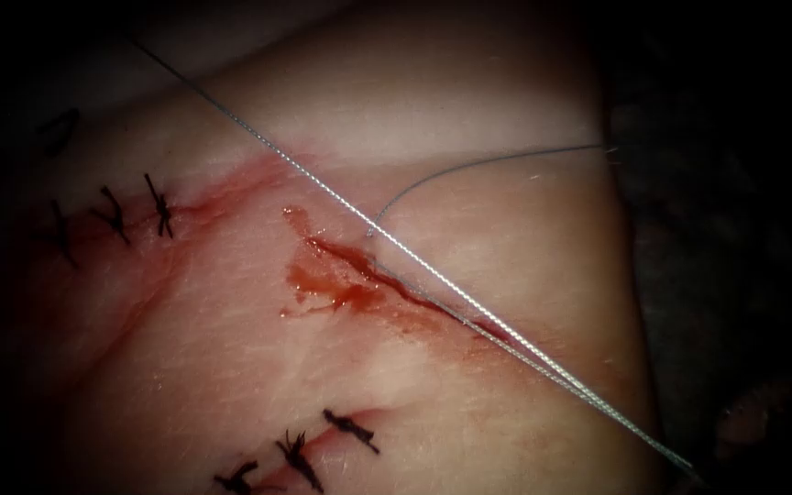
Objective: Wound Closure
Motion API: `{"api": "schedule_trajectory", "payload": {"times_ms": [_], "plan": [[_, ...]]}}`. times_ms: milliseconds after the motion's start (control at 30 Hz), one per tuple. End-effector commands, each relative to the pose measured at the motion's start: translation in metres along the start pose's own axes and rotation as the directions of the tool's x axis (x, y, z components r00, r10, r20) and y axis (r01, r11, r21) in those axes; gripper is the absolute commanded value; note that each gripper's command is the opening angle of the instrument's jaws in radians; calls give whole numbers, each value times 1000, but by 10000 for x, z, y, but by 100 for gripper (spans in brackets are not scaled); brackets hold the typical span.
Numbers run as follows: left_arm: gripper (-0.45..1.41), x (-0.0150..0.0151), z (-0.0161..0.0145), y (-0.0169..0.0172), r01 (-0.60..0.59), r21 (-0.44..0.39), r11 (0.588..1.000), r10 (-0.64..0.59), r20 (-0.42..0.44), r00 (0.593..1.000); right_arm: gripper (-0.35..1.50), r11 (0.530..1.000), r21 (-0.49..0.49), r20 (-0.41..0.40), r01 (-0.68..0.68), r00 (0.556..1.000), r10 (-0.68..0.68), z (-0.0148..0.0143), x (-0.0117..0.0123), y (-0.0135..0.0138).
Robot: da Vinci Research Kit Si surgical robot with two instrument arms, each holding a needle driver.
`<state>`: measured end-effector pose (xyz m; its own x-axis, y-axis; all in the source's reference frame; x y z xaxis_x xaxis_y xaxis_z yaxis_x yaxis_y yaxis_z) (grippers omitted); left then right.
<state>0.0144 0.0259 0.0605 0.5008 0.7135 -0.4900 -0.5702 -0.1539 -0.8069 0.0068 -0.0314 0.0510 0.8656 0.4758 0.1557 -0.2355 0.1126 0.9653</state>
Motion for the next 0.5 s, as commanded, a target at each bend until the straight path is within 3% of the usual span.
{"api": "schedule_trajectory", "payload": {"times_ms": [33,167,267,333,400,500], "plan": [[-45,-5,5,-2,0,7,1000,0,-6,1000,-35,1000,-1,4,1,1000,-1,3,-2,3],[-45,-22,19,16,111,-116,987,-102,81,991,-35,1000,-2,-96,-13,995,12,-8,17,-1],[-45,-50,38,41,236,-237,942,-186,215,959,-35,995,-50,-270,87,958,-97,-19,52,-4],[-45,-72,49,58,282,-308,909,-188,301,935,2,988,-89,-352,124,925,-147,-27,82,-3],[-45,-99,59,80,374,-358,856,-215,411,886,19,979,-145,-432,144,881,-193,-36,110,0],[-45,-139,67,113,467,-412,782,-199,546,814,22,953,-287,-543,100,802,-248,-45,145,10]]}}
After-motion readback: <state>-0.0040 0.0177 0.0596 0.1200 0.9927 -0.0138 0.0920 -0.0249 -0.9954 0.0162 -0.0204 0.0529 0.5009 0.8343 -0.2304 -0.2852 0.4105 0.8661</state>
